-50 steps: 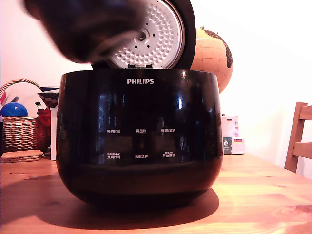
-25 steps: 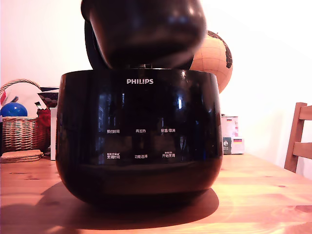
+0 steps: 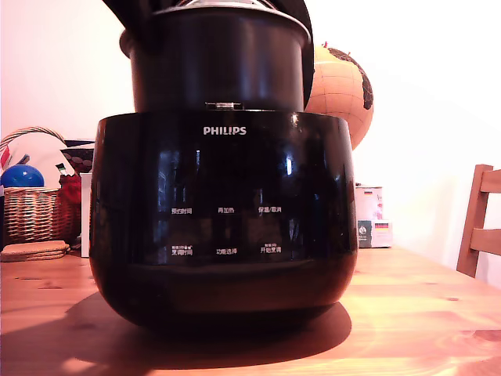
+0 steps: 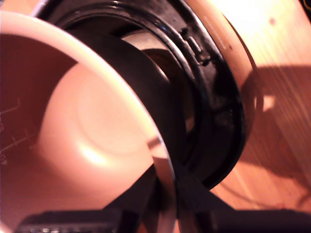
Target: Place the pot you are holding inside the rice cooker
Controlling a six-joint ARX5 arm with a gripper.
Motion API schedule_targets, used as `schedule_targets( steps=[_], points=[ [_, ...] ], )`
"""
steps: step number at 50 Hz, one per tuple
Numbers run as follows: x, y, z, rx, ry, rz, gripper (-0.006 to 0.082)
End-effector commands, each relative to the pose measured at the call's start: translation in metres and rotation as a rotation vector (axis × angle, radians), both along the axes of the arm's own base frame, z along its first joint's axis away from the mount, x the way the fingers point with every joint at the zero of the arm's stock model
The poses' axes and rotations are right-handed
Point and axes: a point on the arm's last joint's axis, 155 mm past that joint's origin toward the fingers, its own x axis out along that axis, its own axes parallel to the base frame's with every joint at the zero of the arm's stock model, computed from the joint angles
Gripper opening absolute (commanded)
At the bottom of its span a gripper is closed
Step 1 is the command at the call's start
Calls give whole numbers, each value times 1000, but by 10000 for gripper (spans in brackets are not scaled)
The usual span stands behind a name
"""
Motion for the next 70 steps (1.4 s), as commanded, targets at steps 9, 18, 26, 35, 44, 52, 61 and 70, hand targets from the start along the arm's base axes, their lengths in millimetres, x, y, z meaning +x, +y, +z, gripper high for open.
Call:
schedule_targets(
  steps=[9, 18, 26, 35, 44, 52, 61, 70],
  points=[
    [4, -9, -8, 14, 24, -28, -22],
    [0, -16, -21, 3, 90, -37, -22],
    [1, -18, -28, 0, 124, -29, -22],
    [-2, -23, -33, -13, 161, -23, -22],
    [-6, -26, -38, -22, 196, -5, -22],
    [-7, -27, -42, -18, 214, -1, -22],
    [-7, -28, -44, -24, 226, 20, -22],
    [-12, -33, -43, -56, 260, 63, 0]
  ],
)
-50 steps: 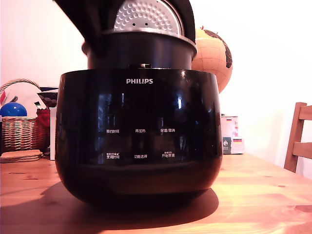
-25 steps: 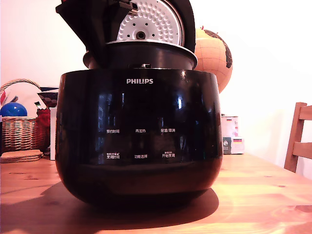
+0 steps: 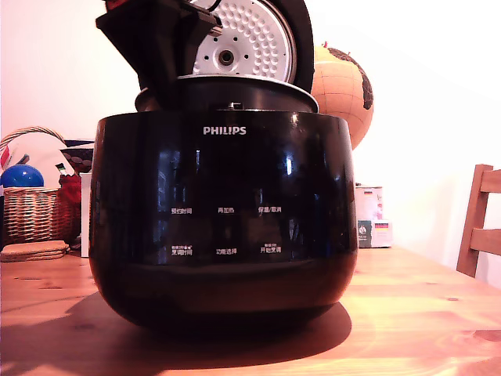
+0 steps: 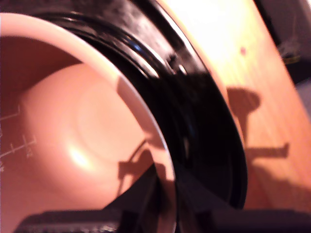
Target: Place the pot you are holding inside the rice cooker
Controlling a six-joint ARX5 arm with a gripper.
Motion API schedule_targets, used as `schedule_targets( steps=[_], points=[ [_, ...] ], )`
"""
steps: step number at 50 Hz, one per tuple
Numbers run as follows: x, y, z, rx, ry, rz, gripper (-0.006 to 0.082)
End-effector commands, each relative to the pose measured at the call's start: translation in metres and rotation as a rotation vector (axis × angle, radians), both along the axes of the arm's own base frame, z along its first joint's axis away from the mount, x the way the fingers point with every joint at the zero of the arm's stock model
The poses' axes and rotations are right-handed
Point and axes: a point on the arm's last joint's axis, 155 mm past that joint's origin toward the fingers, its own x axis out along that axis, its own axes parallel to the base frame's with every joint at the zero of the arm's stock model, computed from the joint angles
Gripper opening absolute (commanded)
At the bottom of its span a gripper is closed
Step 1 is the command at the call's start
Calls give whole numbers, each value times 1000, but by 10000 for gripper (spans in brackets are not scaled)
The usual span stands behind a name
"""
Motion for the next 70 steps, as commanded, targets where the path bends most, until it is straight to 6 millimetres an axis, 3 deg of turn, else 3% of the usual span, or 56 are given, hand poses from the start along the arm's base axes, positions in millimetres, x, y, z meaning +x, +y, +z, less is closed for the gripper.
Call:
schedule_targets(
  steps=[1, 15, 27, 36, 41, 46, 49, 60, 70],
  points=[
    [-8, -11, 3, -32, 31, -14, 14],
    [-10, -13, 3, -39, 41, 5, 188],
    [-5, -12, 12, -62, 42, 149, 188],
    [1, -19, 40, -149, 27, 296, 188],
    [3, -21, 56, -210, 47, 461, 178],
    [5, -21, 70, -260, 46, 556, 56],
    [9, -16, 78, -283, 37, 640, -31],
    [34, 22, 106, -366, -44, 932, -20],
    [60, 79, 132, -476, -108, 1250, -20]
  ],
)
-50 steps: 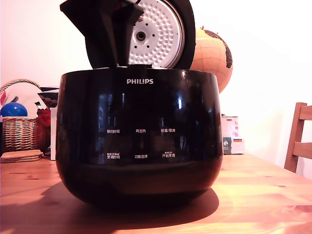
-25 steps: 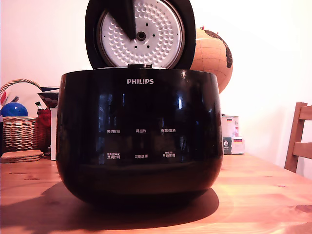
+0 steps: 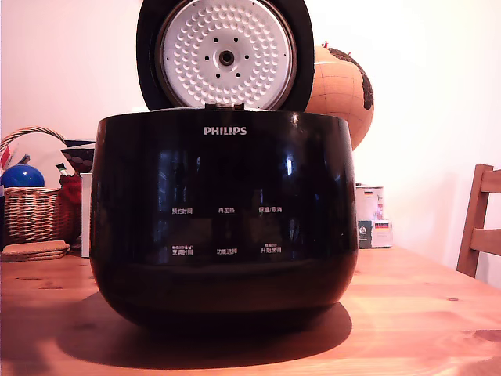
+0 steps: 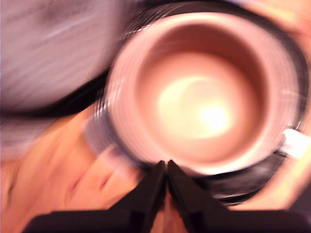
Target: Place the pot you are holding inside the rice cooker
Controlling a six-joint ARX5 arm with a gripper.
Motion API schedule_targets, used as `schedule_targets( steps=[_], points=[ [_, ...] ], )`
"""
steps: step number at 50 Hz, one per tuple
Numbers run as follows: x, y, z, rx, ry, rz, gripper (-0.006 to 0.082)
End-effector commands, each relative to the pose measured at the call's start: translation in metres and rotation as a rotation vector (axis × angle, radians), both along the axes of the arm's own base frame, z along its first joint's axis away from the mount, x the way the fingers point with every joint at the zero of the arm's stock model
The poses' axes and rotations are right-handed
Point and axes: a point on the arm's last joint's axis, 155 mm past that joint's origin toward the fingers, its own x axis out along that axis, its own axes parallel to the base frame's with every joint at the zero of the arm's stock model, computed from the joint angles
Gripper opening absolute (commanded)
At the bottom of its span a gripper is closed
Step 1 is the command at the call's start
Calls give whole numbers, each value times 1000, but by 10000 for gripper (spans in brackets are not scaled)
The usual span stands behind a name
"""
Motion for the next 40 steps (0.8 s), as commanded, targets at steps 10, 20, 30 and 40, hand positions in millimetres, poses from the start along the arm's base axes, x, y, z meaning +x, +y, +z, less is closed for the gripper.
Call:
schedule_targets(
  steps=[10, 20, 30, 40],
  points=[
    [43, 53, 62, -173, -222, 226, -20],
    [78, 85, 104, -292, -386, 289, -20],
    [102, 98, 142, -392, -528, 267, -20],
    [115, 105, 154, -448, -585, 239, -20]
  ],
)
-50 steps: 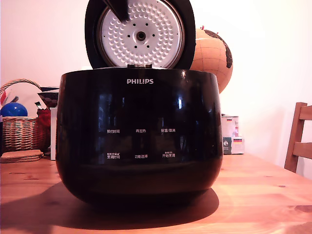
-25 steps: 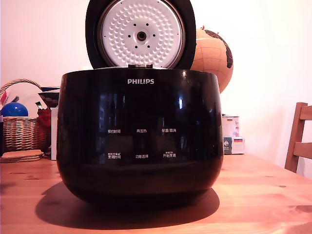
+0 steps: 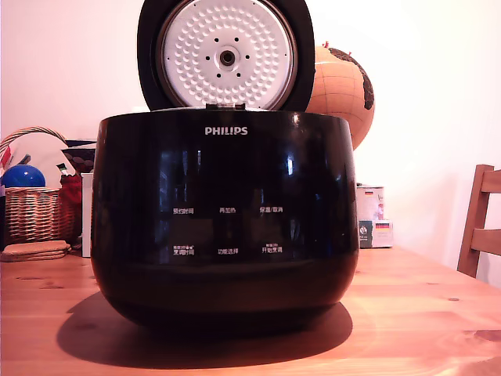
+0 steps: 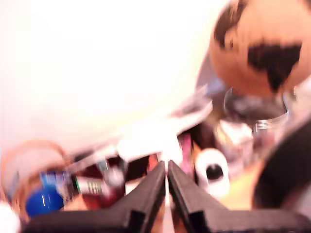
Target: Place the pot you are holding inside the rice cooker
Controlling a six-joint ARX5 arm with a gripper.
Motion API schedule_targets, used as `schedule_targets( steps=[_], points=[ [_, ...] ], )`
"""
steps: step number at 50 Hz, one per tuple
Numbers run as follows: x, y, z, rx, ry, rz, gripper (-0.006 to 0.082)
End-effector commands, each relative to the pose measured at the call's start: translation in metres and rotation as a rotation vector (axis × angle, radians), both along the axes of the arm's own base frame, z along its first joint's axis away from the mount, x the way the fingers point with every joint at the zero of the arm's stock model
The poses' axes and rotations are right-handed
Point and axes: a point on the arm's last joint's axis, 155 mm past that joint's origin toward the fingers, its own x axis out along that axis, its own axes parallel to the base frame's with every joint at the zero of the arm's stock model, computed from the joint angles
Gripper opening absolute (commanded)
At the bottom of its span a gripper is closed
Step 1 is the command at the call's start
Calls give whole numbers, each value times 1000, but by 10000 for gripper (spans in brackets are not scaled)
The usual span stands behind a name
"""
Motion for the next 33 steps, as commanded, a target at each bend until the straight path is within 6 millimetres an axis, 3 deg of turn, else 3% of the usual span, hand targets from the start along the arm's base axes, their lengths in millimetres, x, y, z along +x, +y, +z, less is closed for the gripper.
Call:
schedule_targets(
  steps=[1, 12, 33],
  points=[
    [9, 3, -7, -2, -2, -4, -20],
    [23, 11, -29, -11, 6, 2, -20],
    [31, 9, -38, -17, -8, -6, -20]
  ],
)
